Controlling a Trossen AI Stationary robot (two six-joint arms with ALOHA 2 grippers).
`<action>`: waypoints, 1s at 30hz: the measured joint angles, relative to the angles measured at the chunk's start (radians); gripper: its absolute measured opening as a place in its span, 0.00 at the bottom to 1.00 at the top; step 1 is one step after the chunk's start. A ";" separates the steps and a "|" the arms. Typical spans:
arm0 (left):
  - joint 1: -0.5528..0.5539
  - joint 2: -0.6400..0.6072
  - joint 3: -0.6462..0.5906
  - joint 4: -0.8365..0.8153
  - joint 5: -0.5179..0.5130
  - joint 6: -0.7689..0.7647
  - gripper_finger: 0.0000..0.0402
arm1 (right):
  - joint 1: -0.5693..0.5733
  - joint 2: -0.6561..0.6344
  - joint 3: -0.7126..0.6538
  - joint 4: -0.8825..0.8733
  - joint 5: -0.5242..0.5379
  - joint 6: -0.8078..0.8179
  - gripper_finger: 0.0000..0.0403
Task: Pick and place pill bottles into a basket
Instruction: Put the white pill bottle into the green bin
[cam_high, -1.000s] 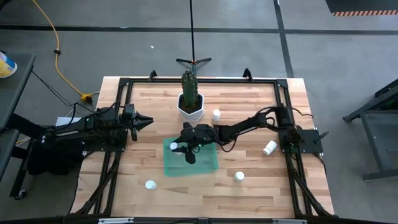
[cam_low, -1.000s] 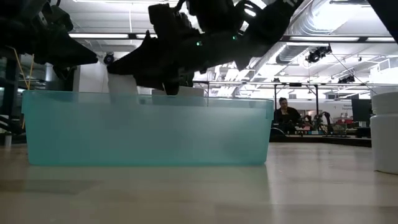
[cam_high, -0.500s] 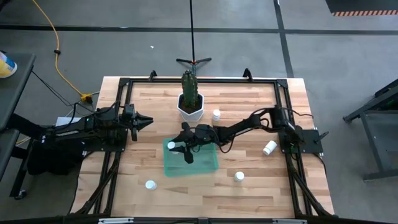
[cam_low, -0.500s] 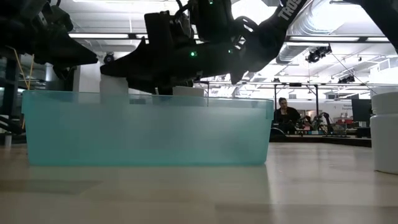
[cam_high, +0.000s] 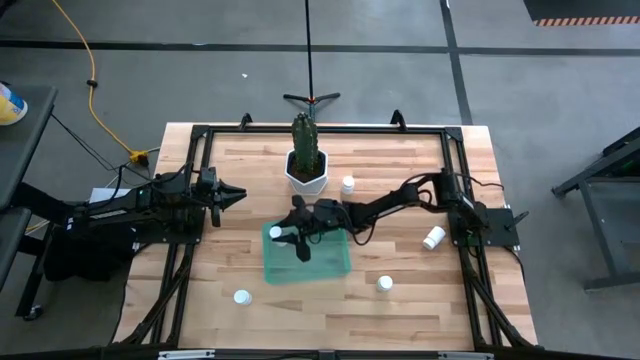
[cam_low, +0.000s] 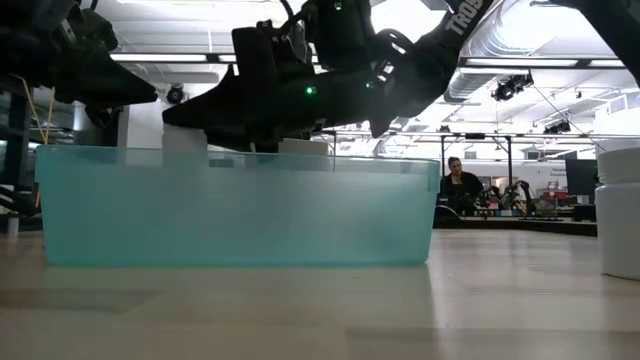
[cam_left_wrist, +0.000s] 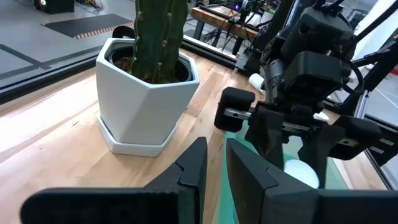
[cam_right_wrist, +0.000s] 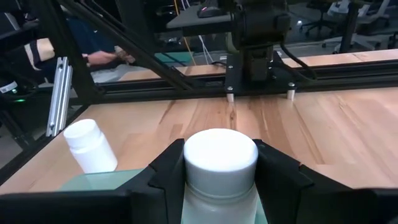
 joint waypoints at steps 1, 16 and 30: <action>0.000 0.000 0.000 0.000 0.000 0.000 0.24 | -0.002 0.000 0.002 -0.001 0.002 0.000 0.36; 0.000 0.000 0.000 0.000 0.006 0.000 0.24 | 0.010 0.168 0.412 -0.325 -0.118 -0.095 0.36; 0.000 0.000 0.000 -0.007 0.006 0.000 0.24 | 0.013 0.174 0.415 -0.480 -0.124 -0.123 0.36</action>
